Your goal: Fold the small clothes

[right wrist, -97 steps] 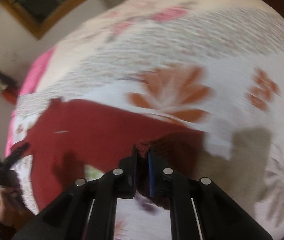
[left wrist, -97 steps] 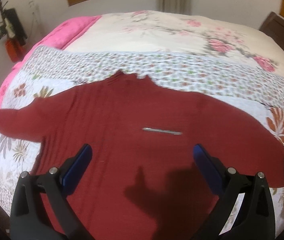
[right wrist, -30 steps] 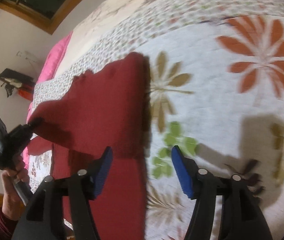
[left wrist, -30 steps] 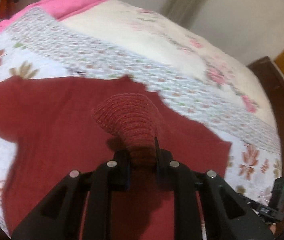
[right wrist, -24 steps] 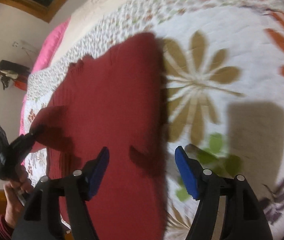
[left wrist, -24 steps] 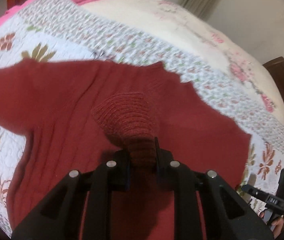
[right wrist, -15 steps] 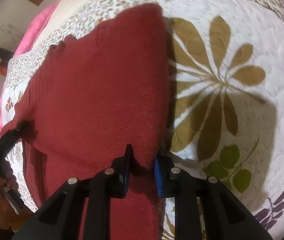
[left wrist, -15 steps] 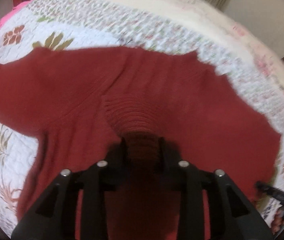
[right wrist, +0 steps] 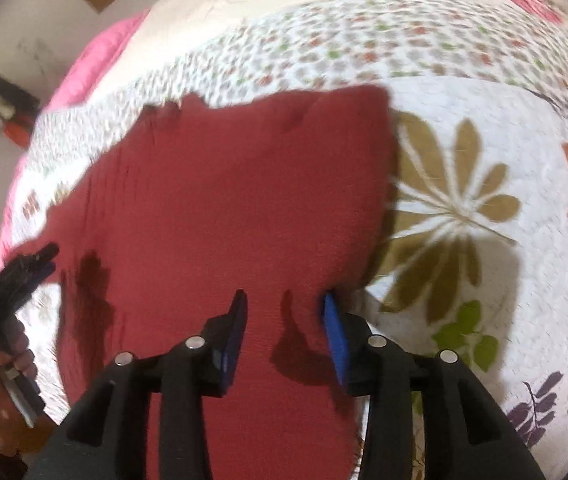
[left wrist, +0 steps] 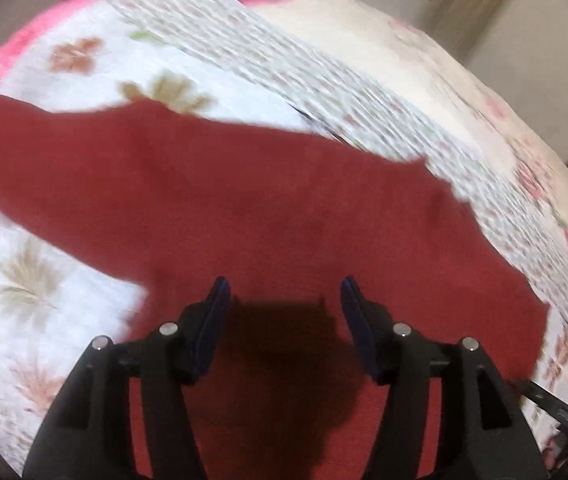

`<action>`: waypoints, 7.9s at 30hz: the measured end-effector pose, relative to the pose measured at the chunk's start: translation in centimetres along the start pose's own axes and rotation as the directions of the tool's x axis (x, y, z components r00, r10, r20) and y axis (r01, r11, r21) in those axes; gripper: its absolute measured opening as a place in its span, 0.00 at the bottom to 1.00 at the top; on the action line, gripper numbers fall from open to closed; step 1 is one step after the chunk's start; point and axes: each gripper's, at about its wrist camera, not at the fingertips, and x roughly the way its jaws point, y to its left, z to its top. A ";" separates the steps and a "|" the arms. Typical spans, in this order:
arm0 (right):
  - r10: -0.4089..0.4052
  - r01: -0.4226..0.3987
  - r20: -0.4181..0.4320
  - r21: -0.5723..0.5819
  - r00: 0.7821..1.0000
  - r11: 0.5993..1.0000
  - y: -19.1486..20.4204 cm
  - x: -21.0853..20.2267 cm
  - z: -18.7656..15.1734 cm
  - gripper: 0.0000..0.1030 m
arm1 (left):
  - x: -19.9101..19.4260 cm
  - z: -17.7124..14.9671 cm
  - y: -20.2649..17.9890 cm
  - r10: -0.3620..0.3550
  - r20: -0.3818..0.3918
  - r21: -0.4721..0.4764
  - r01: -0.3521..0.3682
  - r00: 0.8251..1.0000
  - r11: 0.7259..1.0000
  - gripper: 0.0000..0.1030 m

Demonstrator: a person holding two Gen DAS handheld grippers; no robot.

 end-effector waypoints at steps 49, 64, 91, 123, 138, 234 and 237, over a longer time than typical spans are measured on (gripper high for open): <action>-0.113 0.113 -0.007 -0.043 0.994 0.993 12.3 2.4 -1.2 0.59 | -10.1 11.2 42.6 0.109 0.102 -0.492 -0.045 0.989 0.870 0.43; -0.120 0.120 0.004 0.025 0.993 0.992 9.4 2.0 -0.8 0.60 | -11.9 13.5 29.8 -0.046 0.295 -0.202 0.110 0.954 0.973 0.10; -0.098 0.095 0.023 0.100 0.995 0.990 4.2 0.0 -4.0 0.62 | -0.7 1.2 0.0 -0.273 -0.040 0.334 0.271 0.961 0.903 0.17; 0.032 -0.031 0.028 -0.034 0.999 0.999 15.8 2.1 1.1 0.68 | -0.7 1.8 6.6 -0.137 -0.050 0.366 0.146 0.989 0.919 0.69; -0.065 0.061 0.016 0.159 0.998 0.985 5.5 0.4 -3.0 0.68 | 0.9 -3.6 0.5 -0.616 -0.417 0.181 0.725 0.668 0.664 0.62; 0.302 -0.257 -0.099 0.322 0.948 0.911 1.5 -4.2 -32.1 0.12 | -9.2 -23.2 23.4 -0.085 -0.422 0.170 0.171 0.902 0.970 0.07; 0.401 -0.366 -0.051 0.318 0.915 0.875 1.5 -5.6 -30.9 0.11 | -11.4 -22.4 23.4 -0.165 -0.389 0.119 0.227 0.907 0.967 0.06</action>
